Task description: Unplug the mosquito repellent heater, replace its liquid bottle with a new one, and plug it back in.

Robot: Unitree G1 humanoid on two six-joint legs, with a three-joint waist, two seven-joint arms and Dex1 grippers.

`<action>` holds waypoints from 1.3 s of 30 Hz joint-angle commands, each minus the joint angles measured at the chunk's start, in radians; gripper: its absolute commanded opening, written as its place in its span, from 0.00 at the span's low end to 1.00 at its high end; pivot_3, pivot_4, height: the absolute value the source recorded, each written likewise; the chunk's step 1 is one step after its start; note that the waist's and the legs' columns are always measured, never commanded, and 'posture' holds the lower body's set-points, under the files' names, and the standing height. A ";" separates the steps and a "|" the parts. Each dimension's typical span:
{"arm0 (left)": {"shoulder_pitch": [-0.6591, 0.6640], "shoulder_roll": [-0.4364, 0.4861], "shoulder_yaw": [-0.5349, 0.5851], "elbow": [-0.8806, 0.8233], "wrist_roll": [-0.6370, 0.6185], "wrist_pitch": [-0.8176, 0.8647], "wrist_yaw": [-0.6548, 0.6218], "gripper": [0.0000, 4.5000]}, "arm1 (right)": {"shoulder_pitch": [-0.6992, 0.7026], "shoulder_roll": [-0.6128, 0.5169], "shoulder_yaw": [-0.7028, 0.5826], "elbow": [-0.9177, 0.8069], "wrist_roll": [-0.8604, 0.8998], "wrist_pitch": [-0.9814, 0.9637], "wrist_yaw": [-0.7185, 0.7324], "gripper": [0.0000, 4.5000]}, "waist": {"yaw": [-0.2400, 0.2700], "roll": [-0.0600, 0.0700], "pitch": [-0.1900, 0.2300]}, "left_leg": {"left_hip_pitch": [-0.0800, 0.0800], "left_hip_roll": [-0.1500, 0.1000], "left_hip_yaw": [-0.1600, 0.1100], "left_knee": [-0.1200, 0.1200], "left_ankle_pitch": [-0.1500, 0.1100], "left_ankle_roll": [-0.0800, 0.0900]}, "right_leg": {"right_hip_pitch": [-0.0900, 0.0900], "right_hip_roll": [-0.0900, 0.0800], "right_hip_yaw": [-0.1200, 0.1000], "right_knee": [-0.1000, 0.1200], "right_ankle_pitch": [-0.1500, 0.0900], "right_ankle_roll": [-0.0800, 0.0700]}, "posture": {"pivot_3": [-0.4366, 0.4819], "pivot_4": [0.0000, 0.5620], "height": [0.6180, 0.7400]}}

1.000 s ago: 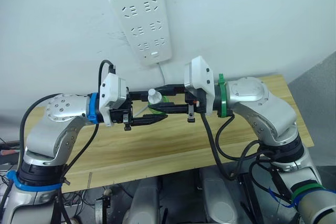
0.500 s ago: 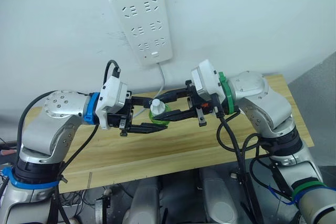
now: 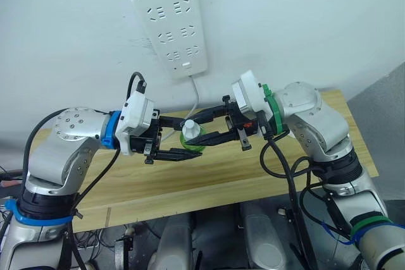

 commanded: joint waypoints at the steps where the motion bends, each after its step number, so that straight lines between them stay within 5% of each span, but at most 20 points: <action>1: 0.007 -0.009 0.058 -0.010 -0.017 -0.020 0.052 0.49 | -0.008 0.019 0.032 -0.074 0.014 0.035 -0.013 0.62 | 0.000 0.000 0.000 | 0.000 0.000 0.000 0.000 0.000 0.000 | 0.000 0.000 0.000 0.000 0.000 0.000 | 0.35 0.68 0.95; 2: 0.016 -0.009 0.064 -0.014 -0.015 -0.023 0.060 0.49 | -0.009 0.016 0.022 -0.083 0.018 0.047 -0.025 0.69 | 0.000 0.000 0.000 | 0.000 0.000 0.000 0.000 0.000 0.000 | 0.000 0.000 0.000 0.000 0.000 0.000 | 0.35 0.68 0.95; 20: 0.142 -0.071 0.074 -0.049 0.128 -0.190 0.272 0.49 | 0.036 0.040 -0.025 -0.301 -0.067 0.318 -0.517 0.69 | -0.002 0.000 0.000 | 0.000 0.000 0.000 0.000 0.000 0.000 | 0.000 -0.002 0.000 -0.001 0.000 0.000 | 0.30 0.65 0.95; 39: 0.156 -0.102 0.063 -0.063 0.150 -0.198 0.357 0.49 | 0.070 0.104 0.021 -0.322 -0.082 0.388 -0.607 0.69 | -0.002 0.000 0.000 | 0.000 0.000 0.000 0.000 0.000 0.000 | 0.000 -0.001 0.000 0.000 0.000 0.000 | 0.32 0.63 0.95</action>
